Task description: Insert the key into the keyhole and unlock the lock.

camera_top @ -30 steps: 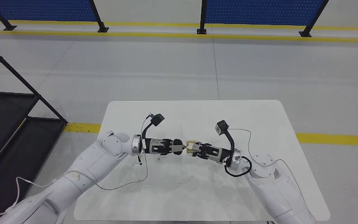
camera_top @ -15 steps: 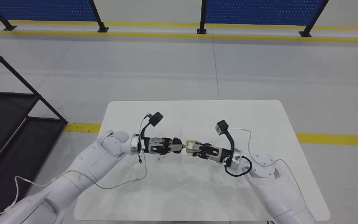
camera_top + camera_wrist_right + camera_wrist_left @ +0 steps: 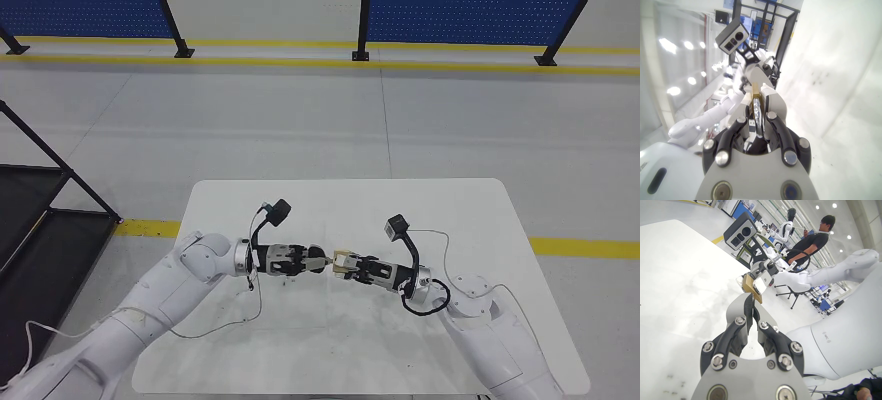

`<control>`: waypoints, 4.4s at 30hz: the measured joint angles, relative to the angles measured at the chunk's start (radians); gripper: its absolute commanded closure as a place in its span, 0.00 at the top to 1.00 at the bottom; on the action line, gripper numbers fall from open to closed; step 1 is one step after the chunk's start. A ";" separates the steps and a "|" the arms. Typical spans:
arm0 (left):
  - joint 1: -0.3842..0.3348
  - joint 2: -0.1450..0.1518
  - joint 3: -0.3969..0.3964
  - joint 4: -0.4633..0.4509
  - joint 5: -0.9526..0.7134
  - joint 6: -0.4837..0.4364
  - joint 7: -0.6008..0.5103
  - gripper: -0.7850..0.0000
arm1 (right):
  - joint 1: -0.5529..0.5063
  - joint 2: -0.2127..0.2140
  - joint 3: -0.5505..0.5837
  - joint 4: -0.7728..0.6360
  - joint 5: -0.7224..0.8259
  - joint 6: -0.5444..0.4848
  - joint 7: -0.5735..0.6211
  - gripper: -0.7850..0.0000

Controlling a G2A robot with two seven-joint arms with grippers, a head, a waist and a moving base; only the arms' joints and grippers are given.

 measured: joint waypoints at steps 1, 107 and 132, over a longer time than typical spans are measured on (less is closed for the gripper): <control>0.004 -0.002 -0.004 -0.005 0.018 0.000 0.011 0.00 | 0.000 0.000 0.000 0.000 0.000 0.000 0.000 0.00; 0.044 0.035 0.030 -0.080 1.140 0.004 1.051 0.00 | 0.000 0.000 0.000 0.000 0.000 0.000 0.000 0.00; 0.103 0.012 -0.029 -0.077 1.365 0.018 1.237 0.00 | 0.000 0.000 0.000 0.000 0.000 0.000 0.000 0.00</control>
